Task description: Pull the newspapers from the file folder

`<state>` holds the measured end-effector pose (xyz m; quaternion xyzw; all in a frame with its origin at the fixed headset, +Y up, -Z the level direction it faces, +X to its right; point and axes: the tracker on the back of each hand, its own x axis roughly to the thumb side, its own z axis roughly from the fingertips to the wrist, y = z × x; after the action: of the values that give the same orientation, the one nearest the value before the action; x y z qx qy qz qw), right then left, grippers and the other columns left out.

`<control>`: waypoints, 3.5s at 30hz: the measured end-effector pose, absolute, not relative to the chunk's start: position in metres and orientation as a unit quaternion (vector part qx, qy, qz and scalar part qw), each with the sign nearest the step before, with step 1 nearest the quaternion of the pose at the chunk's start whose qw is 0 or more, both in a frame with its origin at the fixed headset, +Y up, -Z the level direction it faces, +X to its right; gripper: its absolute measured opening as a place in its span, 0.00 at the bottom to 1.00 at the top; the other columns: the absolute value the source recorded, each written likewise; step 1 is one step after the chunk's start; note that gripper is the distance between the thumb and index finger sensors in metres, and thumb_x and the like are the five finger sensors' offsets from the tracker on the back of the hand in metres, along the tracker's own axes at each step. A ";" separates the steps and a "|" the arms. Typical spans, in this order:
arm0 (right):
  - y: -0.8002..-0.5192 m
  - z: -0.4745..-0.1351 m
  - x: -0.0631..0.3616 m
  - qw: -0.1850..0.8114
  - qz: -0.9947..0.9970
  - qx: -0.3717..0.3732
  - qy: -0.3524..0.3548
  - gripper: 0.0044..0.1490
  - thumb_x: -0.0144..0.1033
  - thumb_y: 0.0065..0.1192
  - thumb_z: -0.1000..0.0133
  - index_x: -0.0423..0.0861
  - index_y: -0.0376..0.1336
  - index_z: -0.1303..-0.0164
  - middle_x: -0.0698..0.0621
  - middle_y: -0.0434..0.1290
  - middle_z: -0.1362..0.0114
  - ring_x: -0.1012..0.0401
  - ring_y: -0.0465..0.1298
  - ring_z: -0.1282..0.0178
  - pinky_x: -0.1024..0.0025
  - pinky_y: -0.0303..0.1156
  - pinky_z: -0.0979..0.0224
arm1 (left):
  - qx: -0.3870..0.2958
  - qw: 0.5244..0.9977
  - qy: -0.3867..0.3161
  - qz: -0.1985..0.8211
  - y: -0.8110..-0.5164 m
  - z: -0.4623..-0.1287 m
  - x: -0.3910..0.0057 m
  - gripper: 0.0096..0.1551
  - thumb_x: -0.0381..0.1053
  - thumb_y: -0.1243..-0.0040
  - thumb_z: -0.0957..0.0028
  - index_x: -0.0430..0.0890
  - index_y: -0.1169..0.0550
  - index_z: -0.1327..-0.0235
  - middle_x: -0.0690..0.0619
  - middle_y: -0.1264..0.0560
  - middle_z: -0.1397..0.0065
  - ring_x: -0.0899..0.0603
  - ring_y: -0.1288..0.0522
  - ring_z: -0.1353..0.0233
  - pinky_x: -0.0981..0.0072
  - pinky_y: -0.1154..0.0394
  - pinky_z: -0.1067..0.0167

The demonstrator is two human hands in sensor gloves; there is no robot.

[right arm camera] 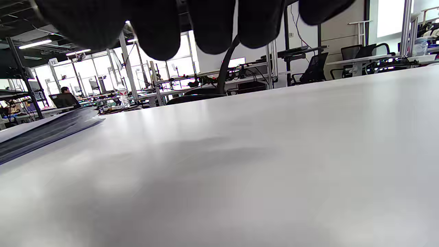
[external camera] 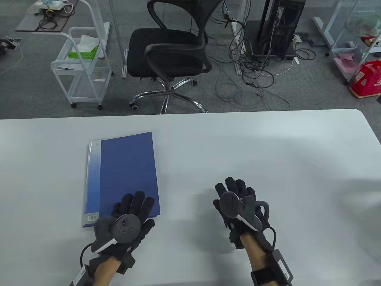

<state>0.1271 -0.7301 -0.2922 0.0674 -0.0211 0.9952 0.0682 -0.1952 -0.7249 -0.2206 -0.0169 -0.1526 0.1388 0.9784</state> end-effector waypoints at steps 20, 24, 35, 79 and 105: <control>-0.725 -0.292 0.132 0.081 0.994 0.062 -0.036 0.38 0.57 0.57 0.53 0.59 0.62 0.30 0.47 0.62 0.18 0.42 0.62 0.17 0.34 0.57 0.25 | 0.015 0.974 0.175 0.145 -0.739 -0.244 -0.287 0.44 0.61 0.45 0.48 0.46 0.33 0.18 0.31 0.38 0.15 0.18 0.38 0.22 0.26 0.39 0.32; -0.725 -0.292 0.132 0.081 0.994 0.060 -0.033 0.38 0.57 0.57 0.53 0.59 0.62 0.30 0.47 0.62 0.18 0.42 0.62 0.17 0.34 0.57 0.25 | -0.088 0.941 0.300 0.130 -0.765 -0.248 -0.318 0.56 0.64 0.44 0.49 0.34 0.44 0.17 0.20 0.41 0.19 0.15 0.38 0.26 0.26 0.36 0.35; -0.724 -0.294 0.140 0.093 0.994 0.048 -0.028 0.39 0.57 0.57 0.53 0.59 0.62 0.30 0.47 0.62 0.18 0.42 0.62 0.18 0.34 0.57 0.26 | -0.163 0.901 0.364 0.171 -0.772 -0.269 -0.330 0.66 0.61 0.26 0.60 0.22 0.39 0.21 0.23 0.34 0.26 0.22 0.30 0.38 0.33 0.29 0.43; -0.724 -0.296 0.148 0.139 0.989 0.041 -0.009 0.41 0.57 0.57 0.53 0.57 0.59 0.28 0.46 0.61 0.18 0.41 0.62 0.18 0.34 0.58 0.26 | -0.197 0.861 0.391 0.258 -0.777 -0.280 -0.330 0.74 0.60 0.22 0.62 0.23 0.49 0.20 0.25 0.44 0.28 0.23 0.37 0.39 0.28 0.38 0.42; -0.688 -0.291 0.184 0.206 0.971 0.001 -0.118 0.40 0.58 0.56 0.53 0.57 0.59 0.28 0.46 0.61 0.18 0.42 0.63 0.19 0.35 0.59 0.27 | -0.045 0.751 0.093 0.652 -0.699 -0.234 -0.285 0.25 0.45 0.35 0.48 0.42 0.25 0.38 0.47 0.19 0.42 0.41 0.11 0.58 0.51 0.12 0.63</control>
<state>0.1835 -0.6877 -0.2912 0.0010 -0.1180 0.9713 0.2064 -0.2851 -0.6987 -0.2338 -0.0446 0.0933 0.6519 0.7512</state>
